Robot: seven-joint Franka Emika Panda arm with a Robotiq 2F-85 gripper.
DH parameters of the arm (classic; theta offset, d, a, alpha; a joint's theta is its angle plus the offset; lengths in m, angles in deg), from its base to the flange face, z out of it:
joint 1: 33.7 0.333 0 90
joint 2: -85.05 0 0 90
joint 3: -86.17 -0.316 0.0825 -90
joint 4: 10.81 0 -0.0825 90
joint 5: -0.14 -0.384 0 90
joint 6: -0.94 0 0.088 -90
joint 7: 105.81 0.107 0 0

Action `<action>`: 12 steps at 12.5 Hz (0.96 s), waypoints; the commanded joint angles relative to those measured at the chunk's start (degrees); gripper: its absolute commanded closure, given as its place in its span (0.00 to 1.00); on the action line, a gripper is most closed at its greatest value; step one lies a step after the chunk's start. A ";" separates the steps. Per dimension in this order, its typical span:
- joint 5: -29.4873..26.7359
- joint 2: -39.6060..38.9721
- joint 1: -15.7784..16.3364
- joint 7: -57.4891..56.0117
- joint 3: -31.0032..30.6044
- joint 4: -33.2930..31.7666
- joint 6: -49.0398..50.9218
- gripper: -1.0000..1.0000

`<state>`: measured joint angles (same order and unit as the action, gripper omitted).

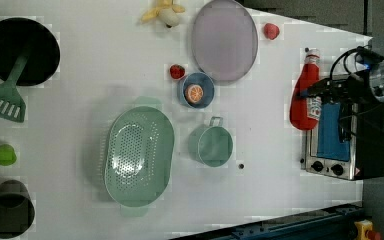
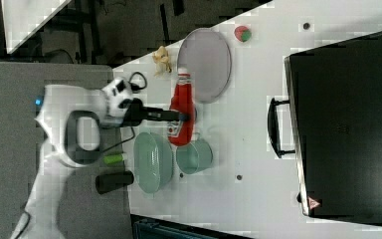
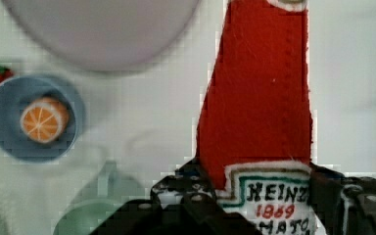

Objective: Pick ketchup from strainer and place it on the table

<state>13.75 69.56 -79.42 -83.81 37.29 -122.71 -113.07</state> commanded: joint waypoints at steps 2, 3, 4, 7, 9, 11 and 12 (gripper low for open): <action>-0.40 -0.42 -1.05 -3.93 3.43 -11.69 -10.23 0.43; -0.40 -0.75 -1.08 -3.91 4.22 -13.97 -13.74 0.43; -0.40 -1.23 -1.04 -3.91 4.83 -15.83 -17.07 0.43; -0.28 -3.69 -1.01 -3.56 5.37 -18.89 -23.36 0.20; 0.58 -4.32 -1.08 -3.41 5.34 -18.72 -23.44 0.00; 0.36 -2.23 -1.06 -3.42 4.97 -16.97 -23.10 0.00; 0.26 -0.42 -1.06 -3.41 4.55 -15.36 -22.86 0.00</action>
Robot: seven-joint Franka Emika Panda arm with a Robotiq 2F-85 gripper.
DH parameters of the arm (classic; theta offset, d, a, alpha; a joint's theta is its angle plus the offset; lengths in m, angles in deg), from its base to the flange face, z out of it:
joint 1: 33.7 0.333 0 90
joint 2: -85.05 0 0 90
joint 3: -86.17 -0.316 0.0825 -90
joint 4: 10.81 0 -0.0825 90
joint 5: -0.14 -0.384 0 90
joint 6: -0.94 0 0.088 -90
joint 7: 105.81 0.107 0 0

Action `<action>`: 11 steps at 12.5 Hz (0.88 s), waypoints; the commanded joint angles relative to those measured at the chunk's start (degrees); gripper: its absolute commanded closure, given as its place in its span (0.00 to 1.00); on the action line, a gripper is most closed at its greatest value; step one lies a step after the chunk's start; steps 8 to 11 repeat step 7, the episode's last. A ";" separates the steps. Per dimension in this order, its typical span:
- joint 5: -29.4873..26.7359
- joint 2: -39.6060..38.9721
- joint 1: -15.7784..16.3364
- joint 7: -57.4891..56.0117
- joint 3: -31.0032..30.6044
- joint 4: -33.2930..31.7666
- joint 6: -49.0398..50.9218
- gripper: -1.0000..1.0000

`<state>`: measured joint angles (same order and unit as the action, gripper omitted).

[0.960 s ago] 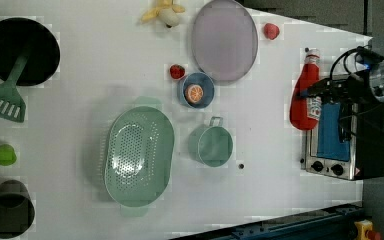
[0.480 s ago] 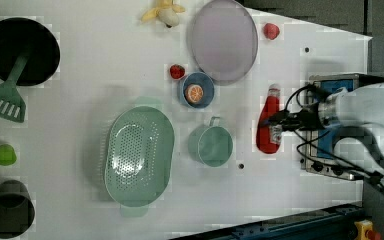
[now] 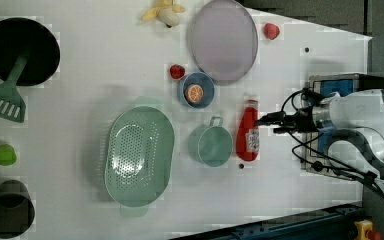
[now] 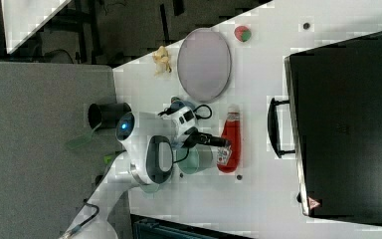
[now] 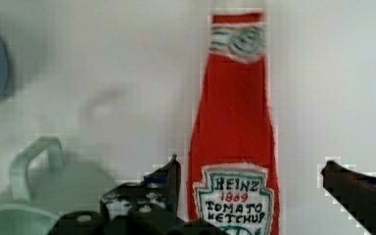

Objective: Pick ketchup from strainer and place it on the table

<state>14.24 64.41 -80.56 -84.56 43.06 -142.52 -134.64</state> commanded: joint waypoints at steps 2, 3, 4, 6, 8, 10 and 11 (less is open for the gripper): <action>-0.30 9.27 0.10 -2.05 -1.86 8.37 3.33 0.00; -0.60 11.62 0.09 -0.14 -1.93 10.82 6.56 0.00; -1.52 13.79 0.11 3.17 -1.93 13.45 10.27 0.00; -5.86 17.11 0.06 12.56 -1.74 18.66 19.33 0.00; -8.66 18.21 0.07 17.15 -1.57 21.21 23.86 0.00; -8.66 18.21 0.07 17.15 -1.57 21.21 23.86 0.00; -8.66 18.21 0.07 17.15 -1.57 21.21 23.86 0.00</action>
